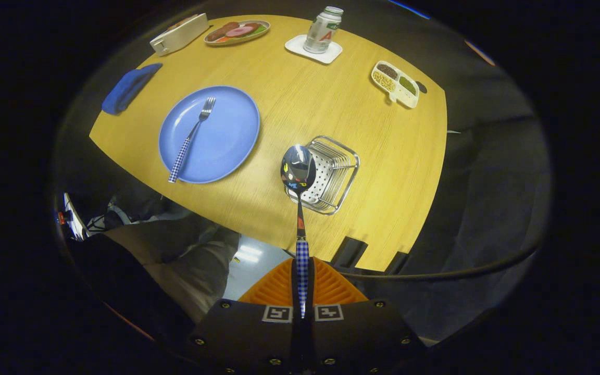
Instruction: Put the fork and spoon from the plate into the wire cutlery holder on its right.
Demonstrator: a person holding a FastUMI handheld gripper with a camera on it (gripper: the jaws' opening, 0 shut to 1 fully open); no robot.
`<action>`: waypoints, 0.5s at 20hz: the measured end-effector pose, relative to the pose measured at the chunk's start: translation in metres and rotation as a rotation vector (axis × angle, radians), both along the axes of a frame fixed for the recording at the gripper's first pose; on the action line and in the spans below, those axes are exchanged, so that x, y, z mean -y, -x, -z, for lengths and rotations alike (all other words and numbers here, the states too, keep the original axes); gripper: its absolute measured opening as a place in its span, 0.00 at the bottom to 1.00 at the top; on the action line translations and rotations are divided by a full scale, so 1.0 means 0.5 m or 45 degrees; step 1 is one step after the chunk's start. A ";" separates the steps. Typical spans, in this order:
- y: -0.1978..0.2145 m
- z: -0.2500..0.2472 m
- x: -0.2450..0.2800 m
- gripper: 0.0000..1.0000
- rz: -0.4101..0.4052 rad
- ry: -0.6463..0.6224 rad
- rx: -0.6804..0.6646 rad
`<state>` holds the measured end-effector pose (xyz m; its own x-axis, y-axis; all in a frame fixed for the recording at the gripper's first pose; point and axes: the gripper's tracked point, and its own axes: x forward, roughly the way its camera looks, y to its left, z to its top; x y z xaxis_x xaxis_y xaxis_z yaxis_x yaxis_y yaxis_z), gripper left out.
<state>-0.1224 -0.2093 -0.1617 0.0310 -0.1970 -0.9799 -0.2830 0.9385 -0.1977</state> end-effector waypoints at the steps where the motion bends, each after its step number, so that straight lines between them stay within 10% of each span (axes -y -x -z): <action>1: 0.005 -0.003 0.010 0.01 0.001 0.000 -0.031; 10: -0.012 0.001 0.075 0.01 -0.067 0.109 -0.234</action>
